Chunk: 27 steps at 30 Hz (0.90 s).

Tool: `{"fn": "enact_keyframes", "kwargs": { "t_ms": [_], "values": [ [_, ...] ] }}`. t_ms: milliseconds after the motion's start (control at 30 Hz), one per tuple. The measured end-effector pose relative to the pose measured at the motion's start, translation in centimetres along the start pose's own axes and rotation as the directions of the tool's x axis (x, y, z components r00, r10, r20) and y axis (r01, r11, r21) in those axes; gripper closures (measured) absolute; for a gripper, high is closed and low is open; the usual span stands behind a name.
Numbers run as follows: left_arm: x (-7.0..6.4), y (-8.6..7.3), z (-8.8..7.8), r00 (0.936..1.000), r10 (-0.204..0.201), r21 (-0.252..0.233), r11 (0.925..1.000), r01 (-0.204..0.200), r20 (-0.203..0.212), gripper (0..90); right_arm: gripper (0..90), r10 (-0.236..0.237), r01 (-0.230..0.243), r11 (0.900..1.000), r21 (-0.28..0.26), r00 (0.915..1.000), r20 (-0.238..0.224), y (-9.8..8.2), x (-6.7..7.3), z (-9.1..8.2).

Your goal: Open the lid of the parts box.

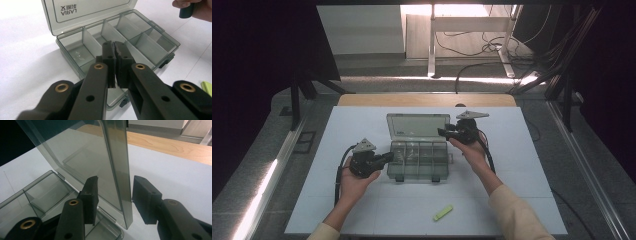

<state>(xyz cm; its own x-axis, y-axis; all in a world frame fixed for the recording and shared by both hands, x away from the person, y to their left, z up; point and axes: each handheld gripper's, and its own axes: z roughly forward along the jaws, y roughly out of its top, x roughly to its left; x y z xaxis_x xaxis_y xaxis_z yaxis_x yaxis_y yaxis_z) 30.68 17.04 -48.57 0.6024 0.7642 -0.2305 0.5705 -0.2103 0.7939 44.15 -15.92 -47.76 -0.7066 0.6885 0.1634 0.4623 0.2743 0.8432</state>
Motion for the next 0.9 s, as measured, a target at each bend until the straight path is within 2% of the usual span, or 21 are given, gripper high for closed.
{"fn": "enact_keyframes", "kwargs": {
  "t_ms": [467, 600, 900],
  "values": [
    [0.0, -0.1, 0.1, 1.0000, 0.000, 0.004, 1.0000, 0.000, -0.004, 86.5, 61.2, 0.010, -0.010, 1.000, 0.007, 0.9998, 0.014, 0.0, -0.9, 1.1],
    [-0.1, -0.1, 0.2, 1.0000, 0.001, 0.005, 1.0000, -0.001, -0.004, 86.4, 62.4, 0.001, -0.001, 1.000, 0.016, 0.9997, 0.022, 0.1, -1.1, 1.5],
    [-0.1, -0.1, 0.2, 1.0000, 0.003, 0.007, 1.0000, -0.002, -0.003, 86.4, 63.7, 0.019, -0.019, 1.000, 0.019, 0.9993, 0.033, -0.2, -1.8, 2.0]
  ]
}}
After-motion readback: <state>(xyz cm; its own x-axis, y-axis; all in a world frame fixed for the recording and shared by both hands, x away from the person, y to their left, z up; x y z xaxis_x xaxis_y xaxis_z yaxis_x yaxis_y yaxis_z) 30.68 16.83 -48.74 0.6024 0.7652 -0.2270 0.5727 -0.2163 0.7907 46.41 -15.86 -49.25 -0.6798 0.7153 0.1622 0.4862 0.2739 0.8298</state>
